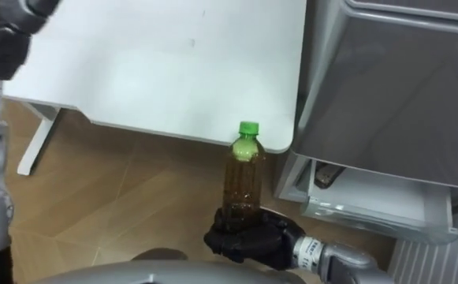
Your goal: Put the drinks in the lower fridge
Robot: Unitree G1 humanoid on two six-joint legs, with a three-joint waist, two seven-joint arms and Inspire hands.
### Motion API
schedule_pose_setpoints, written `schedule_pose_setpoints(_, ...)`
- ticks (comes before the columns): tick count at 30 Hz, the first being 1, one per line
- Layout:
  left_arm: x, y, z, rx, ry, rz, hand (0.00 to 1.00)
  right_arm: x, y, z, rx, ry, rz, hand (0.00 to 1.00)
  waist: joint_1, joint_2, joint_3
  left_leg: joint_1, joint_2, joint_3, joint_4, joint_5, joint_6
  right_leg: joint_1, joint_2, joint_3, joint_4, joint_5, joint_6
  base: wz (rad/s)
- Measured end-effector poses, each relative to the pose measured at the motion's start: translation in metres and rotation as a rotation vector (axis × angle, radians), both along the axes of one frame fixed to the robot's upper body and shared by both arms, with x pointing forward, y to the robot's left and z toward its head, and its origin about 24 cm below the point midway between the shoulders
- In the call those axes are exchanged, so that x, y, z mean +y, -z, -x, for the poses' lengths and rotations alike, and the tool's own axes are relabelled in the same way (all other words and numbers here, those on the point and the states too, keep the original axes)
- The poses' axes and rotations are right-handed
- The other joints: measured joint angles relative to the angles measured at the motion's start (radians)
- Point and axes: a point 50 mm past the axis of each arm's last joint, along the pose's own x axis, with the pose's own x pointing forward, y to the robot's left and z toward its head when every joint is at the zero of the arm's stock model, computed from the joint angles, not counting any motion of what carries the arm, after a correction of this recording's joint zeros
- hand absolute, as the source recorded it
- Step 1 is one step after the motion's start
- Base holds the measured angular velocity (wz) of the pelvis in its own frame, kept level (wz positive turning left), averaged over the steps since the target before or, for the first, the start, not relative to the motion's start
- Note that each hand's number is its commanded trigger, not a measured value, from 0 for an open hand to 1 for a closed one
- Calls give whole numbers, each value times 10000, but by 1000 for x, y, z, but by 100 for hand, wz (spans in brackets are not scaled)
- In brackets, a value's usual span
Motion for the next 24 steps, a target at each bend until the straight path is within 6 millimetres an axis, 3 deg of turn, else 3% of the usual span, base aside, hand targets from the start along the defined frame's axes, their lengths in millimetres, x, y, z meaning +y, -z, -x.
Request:
schedule_pose_setpoints(5, 37, -5, 15, 286, -4032, -203, 0, -11, -2, -3, -378, 378, 459, 100, 446, 137, -5, 114, -17, -75, -29, -13, -8, 115, 47, -26, -42, -4, 6, 1)
schedule_pose_setpoints(7, 49, 0, 21, 637, -5114, 256, 0, -12, -3, -1, -444, 559, 521, 100, 502, 253, -59, 173, -34, -121, -35, -14, -6, 212, 45, -67, -120, -3, 8, 8)
schedule_pose_setpoints(10, 69, 18, 28, 1591, -6831, 668, 0, -9, -3, 5, -384, 717, 389, 100, 686, 422, -93, 409, -43, -136, -151, -9, -11, 412, 29, -142, -131, -49, 9, 0)
schedule_pose_setpoints(13, 84, 51, 38, 3260, -8009, 1092, 0, -4, -2, 9, -228, 722, 322, 100, 720, 398, -80, 509, -57, -197, -260, 4, -34, 508, -64, -277, -136, -148, -13, 8)
schedule_pose_setpoints(16, 94, 98, 48, 5391, -8536, 1939, 0, 2, -1, 7, -246, 686, 378, 100, 819, 310, -76, 502, -47, -200, -310, 33, -70, 479, -48, -288, -140, -161, -28, 0)
schedule_pose_setpoints(18, 97, 151, 62, 7663, -8692, 3137, 0, 5, 1, 7, -127, 814, 404, 100, 906, 272, -77, 513, -47, -196, -318, 34, -74, 518, 4, -288, -175, -158, -32, 0)
schedule_pose_setpoints(19, 95, 167, 67, 8385, -8685, 3348, 0, 6, 1, 7, -66, 891, 338, 100, 933, 236, -93, 519, -50, -195, -324, 34, -75, 519, 3, -295, -163, -158, -31, -3)
schedule_pose_setpoints(21, 80, 225, 94, 11370, -8493, 3806, 0, 11, 3, 6, 81, 1058, 212, 100, 1050, 40, -91, 519, -35, -79, -341, 31, -76, 442, 31, -212, -148, -156, -31, -9)
schedule_pose_setpoints(22, 76, 237, 103, 12094, -8440, 3993, 0, 13, 4, 5, 128, 1069, 134, 100, 1052, -17, -89, 514, -28, -75, -342, 26, -80, 428, 36, -201, -144, -156, -32, -10)
schedule_pose_setpoints(24, 56, 277, 141, 14674, -7920, 4492, 0, 17, 3, 3, 214, 1263, -174, 100, 1007, -218, -46, 456, -14, -100, -351, -13, -90, 374, 52, -222, -146, -156, -32, -5)
